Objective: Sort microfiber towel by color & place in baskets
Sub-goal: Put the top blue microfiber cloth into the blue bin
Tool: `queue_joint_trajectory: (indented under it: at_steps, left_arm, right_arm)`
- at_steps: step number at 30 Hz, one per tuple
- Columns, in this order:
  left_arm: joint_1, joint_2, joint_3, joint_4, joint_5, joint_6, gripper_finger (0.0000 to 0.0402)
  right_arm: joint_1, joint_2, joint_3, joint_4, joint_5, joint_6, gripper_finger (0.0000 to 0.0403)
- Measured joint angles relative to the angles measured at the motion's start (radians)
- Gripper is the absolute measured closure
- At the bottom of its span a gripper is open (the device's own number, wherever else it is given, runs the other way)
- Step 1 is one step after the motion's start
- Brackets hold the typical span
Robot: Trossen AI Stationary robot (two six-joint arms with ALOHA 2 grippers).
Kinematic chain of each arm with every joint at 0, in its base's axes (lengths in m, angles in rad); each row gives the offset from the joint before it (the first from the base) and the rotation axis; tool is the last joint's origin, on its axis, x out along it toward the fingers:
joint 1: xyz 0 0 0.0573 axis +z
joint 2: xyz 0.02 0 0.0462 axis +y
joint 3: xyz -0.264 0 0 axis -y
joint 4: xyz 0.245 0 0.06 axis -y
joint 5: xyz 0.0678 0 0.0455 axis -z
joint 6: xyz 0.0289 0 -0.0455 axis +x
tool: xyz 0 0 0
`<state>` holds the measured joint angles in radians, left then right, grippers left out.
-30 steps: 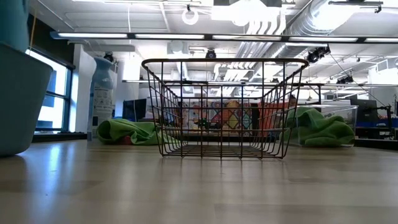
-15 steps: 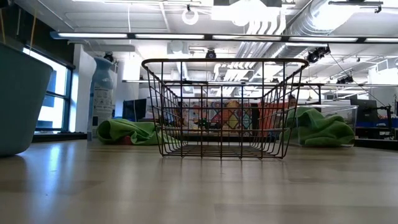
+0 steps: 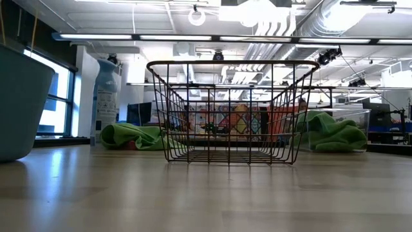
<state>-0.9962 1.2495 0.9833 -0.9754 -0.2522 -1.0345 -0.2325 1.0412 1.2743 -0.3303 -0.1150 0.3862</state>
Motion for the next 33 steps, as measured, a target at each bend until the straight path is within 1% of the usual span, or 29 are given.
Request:
queue_joint_trajectory:
  at_steps: [6,9,16,20,22,25,31,33]
  left_arm:
    - [0.000,0.102,-0.016,0.006,-0.042,0.083,0.0401]
    - [0.003,0.152,-0.031,0.021,-0.045,0.103,0.0401]
    - [0.019,0.233,-0.053,0.062,0.030,0.103,0.0401]
    - [0.036,0.242,-0.053,0.062,0.041,0.077,0.0395]
    - [0.044,0.242,-0.053,0.061,0.043,0.070,0.0383]
    - [0.060,0.242,-0.053,0.062,0.083,0.091,0.0356]
    - [0.092,0.220,-0.039,0.046,0.193,0.094,0.0280]
    - [0.102,0.202,-0.020,0.034,0.204,0.094,0.0254]
  right_arm:
    - [-0.003,0.000,0.000,-0.051,0.000,-0.003,0.0050]
    - [-0.003,0.000,0.000,-0.057,-0.001,-0.002,0.0050]
    - [-0.003,0.000,0.000,-0.058,-0.001,-0.002,0.0050]
    - [-0.003,0.000,0.000,-0.061,0.004,-0.002,0.0050]
    - [-0.003,0.000,0.000,-0.069,0.006,-0.002,0.0050]
    - [-0.003,0.000,0.000,-0.078,0.006,-0.002,0.0050]
    - [-0.003,0.000,0.000,-0.094,0.006,-0.003,0.0050]
    - [-0.003,0.000,0.000,-0.099,0.006,-0.011,0.0050]
